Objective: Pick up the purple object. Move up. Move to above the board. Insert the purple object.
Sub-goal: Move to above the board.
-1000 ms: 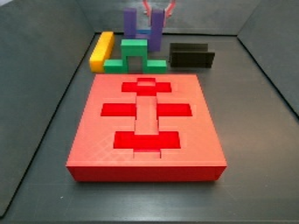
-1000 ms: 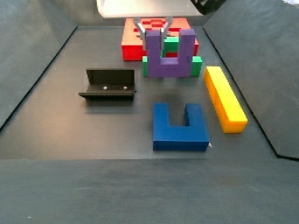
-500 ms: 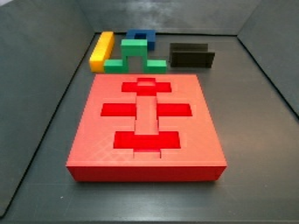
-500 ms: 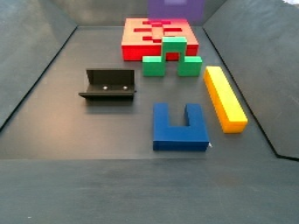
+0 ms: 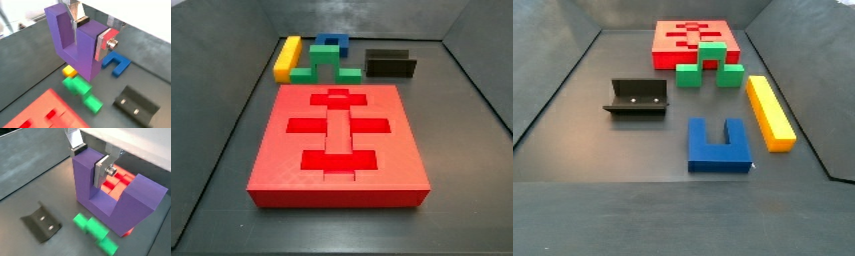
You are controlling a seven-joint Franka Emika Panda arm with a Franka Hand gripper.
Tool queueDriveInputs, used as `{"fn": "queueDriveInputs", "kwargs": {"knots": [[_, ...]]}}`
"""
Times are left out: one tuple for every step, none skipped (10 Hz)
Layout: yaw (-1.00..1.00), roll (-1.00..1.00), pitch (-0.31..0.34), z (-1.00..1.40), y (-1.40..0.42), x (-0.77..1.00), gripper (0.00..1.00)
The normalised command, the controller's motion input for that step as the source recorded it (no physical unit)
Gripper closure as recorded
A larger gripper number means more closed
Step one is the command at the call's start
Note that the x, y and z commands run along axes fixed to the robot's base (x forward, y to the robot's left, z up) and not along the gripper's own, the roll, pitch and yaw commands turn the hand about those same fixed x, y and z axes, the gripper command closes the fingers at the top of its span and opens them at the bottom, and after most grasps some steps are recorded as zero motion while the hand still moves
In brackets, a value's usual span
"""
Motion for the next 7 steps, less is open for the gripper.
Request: {"fn": "queueDriveInputs", "kwargs": {"knots": [[0.01, 0.02, 0.047, 0.24, -1.4, -0.17, 1.0], [0.01, 0.01, 0.057, 0.28, -1.4, -0.16, 1.0], [0.01, 0.0, 0.075, 0.29, -1.4, -0.15, 1.0], [0.01, 0.0, 0.099, 0.17, -0.79, -0.06, 1.0], [0.01, -0.01, 0.119, 0.1, -0.44, 0.0, 1.0], [0.0, 0.0, 0.135, 0.07, -0.23, 0.03, 1.0], [0.01, 0.01, 0.136, 0.06, -0.18, 0.03, 1.0]]}}
